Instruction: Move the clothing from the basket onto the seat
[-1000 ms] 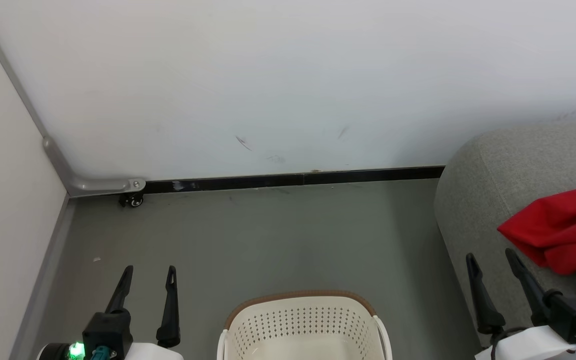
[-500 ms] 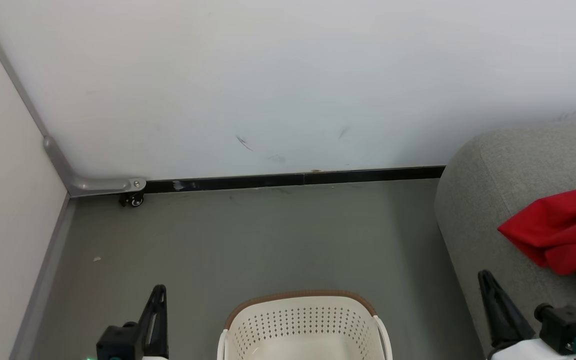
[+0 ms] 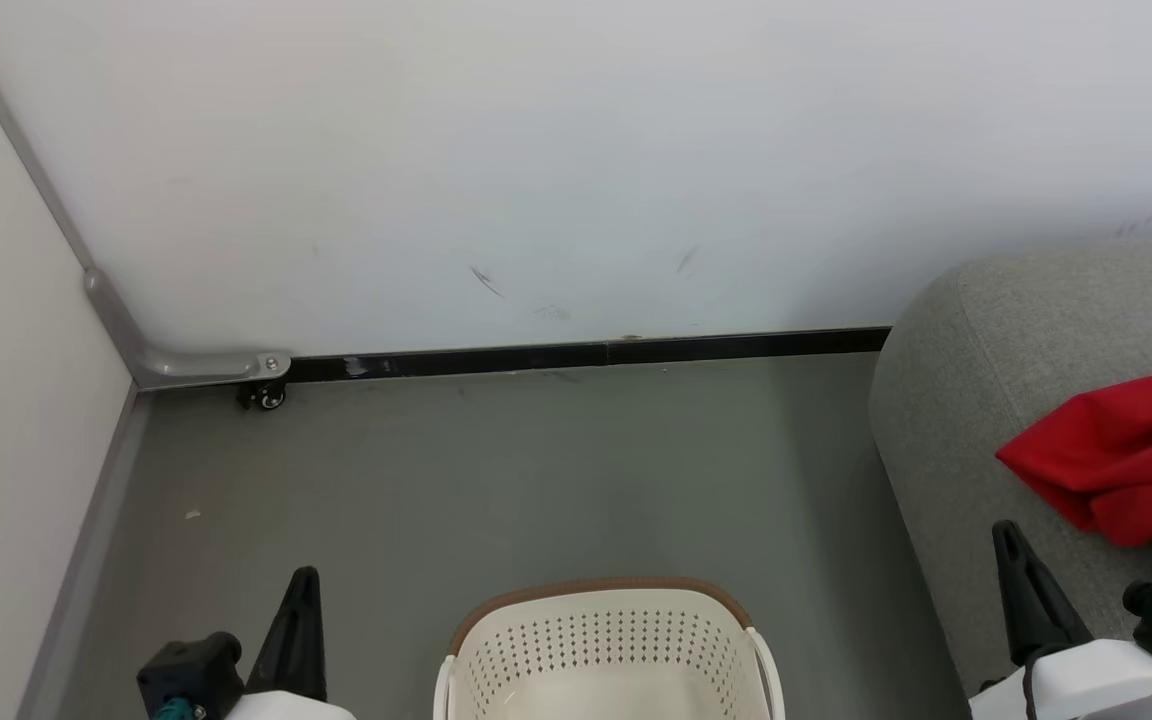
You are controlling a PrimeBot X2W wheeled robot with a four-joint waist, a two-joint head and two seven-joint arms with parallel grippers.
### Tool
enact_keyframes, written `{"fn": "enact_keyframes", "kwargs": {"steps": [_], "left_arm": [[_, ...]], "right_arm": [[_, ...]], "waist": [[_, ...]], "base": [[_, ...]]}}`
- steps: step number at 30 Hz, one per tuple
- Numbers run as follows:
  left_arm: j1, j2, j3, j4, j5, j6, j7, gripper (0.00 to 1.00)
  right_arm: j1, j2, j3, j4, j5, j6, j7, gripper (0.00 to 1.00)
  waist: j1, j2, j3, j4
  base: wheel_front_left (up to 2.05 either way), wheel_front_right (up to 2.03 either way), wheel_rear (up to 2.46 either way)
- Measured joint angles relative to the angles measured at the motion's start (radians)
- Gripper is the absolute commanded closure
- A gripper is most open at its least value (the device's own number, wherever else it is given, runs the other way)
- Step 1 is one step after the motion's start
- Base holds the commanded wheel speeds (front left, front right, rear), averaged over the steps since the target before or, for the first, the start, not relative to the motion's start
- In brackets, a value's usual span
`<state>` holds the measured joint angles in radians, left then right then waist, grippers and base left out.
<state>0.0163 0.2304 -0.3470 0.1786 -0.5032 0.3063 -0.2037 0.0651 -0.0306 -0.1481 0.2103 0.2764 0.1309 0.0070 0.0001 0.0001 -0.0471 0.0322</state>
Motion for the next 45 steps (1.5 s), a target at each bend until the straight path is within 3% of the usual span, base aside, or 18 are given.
{"fn": "enact_keyframes", "kwargs": {"steps": [6,20,27,34,45], "left_arm": [[0.0,-0.015,0.031,-0.004,-0.083,-0.026,0.021,1.0],[0.0,-0.043,0.094,-0.009,-0.264,-0.096,0.067,1.0],[0.0,-0.053,0.125,-0.009,-0.363,-0.123,0.092,1.0],[0.0,-0.064,0.157,-0.007,-0.451,-0.158,0.116,1.0],[-0.001,-0.083,0.201,0.005,-0.583,-0.204,0.144,1.0]], "right_arm": [[-0.006,0.0,0.0,0.014,0.105,0.0,0.012,1.0],[-0.03,0.0,-0.008,0.023,0.316,0.0,0.055,1.0],[-0.03,0.0,-0.008,0.026,0.424,0.0,0.064,1.0],[-0.04,0.0,-0.008,0.03,0.532,0.0,0.072,1.0],[-0.055,-0.001,-0.007,0.04,0.684,0.0,0.074,1.0]], "waist": [[0.0014,0.0,0.004,-0.004],[0.0136,0.0,0.004,-0.011],[0.017,0.0,0.002,-0.014],[0.0165,0.0,0.003,-0.017],[0.0081,0.0,0.014,-0.02]], "base": [[0.0,0.0,0.0],[0.0,0.0,0.0],[0.0,0.0,0.0],[0.0,0.0,0.0],[0.0,0.0,0.0]]}}
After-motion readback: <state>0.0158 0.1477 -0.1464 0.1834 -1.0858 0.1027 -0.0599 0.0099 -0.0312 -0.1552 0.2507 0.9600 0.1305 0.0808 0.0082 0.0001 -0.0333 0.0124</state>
